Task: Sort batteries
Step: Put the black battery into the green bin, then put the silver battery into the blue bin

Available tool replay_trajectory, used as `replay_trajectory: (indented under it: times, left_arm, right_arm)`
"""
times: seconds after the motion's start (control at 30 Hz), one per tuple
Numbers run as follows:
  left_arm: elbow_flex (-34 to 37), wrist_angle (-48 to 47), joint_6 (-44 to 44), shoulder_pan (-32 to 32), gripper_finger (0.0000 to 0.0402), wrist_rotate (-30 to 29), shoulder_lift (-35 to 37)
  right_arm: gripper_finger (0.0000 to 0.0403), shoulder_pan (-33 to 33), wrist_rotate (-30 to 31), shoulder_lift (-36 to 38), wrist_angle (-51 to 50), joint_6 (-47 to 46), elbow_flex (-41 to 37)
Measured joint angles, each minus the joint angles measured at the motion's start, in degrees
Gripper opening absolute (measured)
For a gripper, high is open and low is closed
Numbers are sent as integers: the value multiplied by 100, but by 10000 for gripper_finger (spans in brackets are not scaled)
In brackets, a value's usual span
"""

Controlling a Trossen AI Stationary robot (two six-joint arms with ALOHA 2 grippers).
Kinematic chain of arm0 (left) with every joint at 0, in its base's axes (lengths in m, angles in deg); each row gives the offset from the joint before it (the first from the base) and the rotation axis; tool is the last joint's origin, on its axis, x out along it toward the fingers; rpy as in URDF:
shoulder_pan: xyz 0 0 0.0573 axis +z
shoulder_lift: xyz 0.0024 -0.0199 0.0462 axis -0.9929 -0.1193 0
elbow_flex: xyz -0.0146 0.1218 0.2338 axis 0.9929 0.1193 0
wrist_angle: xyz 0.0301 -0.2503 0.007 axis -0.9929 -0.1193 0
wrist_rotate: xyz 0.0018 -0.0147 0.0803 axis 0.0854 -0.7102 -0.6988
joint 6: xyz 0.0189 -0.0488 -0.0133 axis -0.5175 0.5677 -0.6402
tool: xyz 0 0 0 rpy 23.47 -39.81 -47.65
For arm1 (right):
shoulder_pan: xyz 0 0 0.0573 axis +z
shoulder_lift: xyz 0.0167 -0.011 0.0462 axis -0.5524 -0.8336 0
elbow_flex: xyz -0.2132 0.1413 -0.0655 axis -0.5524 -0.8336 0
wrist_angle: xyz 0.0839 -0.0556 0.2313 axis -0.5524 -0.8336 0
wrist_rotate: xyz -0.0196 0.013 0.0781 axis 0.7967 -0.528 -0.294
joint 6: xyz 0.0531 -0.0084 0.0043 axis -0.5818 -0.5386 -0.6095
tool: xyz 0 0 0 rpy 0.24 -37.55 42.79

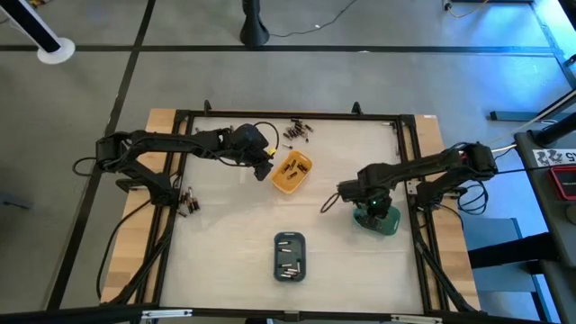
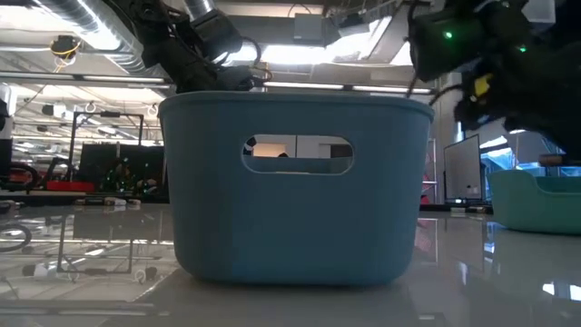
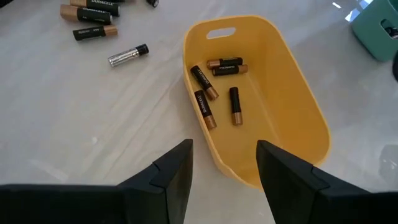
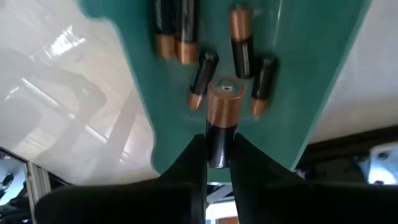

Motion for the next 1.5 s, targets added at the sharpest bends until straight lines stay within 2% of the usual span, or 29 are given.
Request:
replay_trajectory:
  times: [0.13, 0.3, 0.6, 0.67, 0.8, 0.9, 1.03, 1.13, 1.3, 1.4, 1.5]
  left_arm:
    - [0, -4, 13, -11, 166, 0, 0]
    - [0, -44, 15, -46, 166, 0, 0]
    - [0, -39, -69, -33, 166, 0, 0]
    - [0, -39, -66, -33, 166, 0, 0]
    - [0, -59, 167, -39, 166, 1, 0]
    - [0, -67, 323, -85, 166, 0, 0]
    - [0, -130, 460, -162, 166, 2, 0]
    - [0, -309, 487, -192, 166, 80, 0]
    - [0, -358, 579, -197, 166, 104, 0]
    - [0, -345, 681, -197, 166, 107, 0]
    - [0, -347, 685, -207, 166, 107, 0]
  right_arm:
    - [53, -22, -2, 0, 169, -95, -143]
    - [94, -22, -2, 0, 469, -140, -160]
    - [142, -22, -596, 0, 172, 81, -113]
    - [145, -54, -255, 0, -139, 222, 78]
    - [146, -312, 947, 4, -647, 638, 670]
    - [147, -992, 1122, 11, -483, 1220, 925]
    - [147, -2541, 1164, -32, -243, 1915, 876]
    - [147, -3958, 1509, -132, -23, 2013, 860]
    - [147, -6024, 1716, -311, 897, 1494, 862]
    - [147, -6685, 1724, -464, 1308, 1654, 872]
    - [145, -6750, 1655, -650, 1542, 1611, 1051]
